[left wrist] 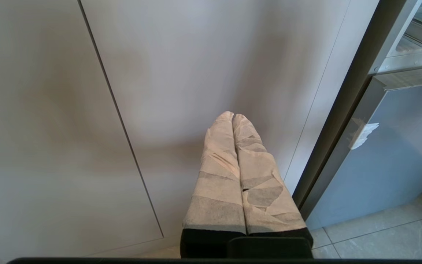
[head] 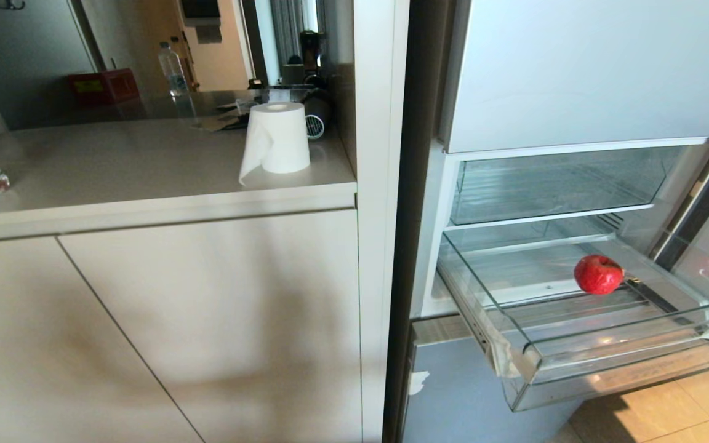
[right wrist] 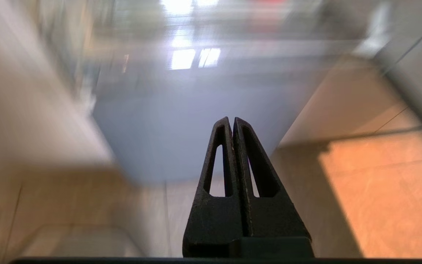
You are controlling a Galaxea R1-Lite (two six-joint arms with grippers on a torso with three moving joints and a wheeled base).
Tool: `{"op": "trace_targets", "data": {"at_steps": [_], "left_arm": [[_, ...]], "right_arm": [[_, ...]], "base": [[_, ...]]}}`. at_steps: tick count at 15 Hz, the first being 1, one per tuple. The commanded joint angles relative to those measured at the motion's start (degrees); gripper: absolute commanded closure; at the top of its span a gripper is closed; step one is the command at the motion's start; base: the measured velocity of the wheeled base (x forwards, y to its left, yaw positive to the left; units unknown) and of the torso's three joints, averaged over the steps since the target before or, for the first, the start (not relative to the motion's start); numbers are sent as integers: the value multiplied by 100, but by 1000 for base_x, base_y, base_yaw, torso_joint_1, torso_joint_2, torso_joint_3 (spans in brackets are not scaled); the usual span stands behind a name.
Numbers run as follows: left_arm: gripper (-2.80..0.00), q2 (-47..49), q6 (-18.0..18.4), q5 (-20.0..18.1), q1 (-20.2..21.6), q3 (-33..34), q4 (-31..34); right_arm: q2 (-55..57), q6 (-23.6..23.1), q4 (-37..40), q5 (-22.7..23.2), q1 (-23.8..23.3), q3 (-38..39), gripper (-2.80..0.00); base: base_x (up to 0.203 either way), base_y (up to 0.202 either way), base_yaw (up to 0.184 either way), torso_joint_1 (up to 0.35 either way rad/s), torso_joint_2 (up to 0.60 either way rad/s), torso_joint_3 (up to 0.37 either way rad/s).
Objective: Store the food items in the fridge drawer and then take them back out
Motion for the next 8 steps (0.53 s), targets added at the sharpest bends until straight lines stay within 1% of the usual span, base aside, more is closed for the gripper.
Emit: {"op": "trace_targets", "data": {"at_steps": [1,3,4,5,7,8], "left_arm": [[0,9,-1,2,0,0,0],[0,9,5,2,0,0,7],[0,9,-1,2,0,0,0],[0,9,-1,2,0,0,0],[0,9,-1,2,0,0,0],[0,9,-1,2,0,0,0]], "right_arm": [[-972,-33,574,64,156,101,0],[-1788,-112,555,124,258,120,0],[-1989,-135,553,133,286,125,0],[-2012,-150,552,139,315,130,0],[-1982,55,542,110,330,133,0],[-1982,86,542,100,330,133,0]], "base": [[0,0,0,0,0,0],[0,0,0,0,0,0],[0,0,0,0,0,0],[0,0,0,0,0,0],[0,0,0,0,0,0],[0,0,0,0,0,0]]}}
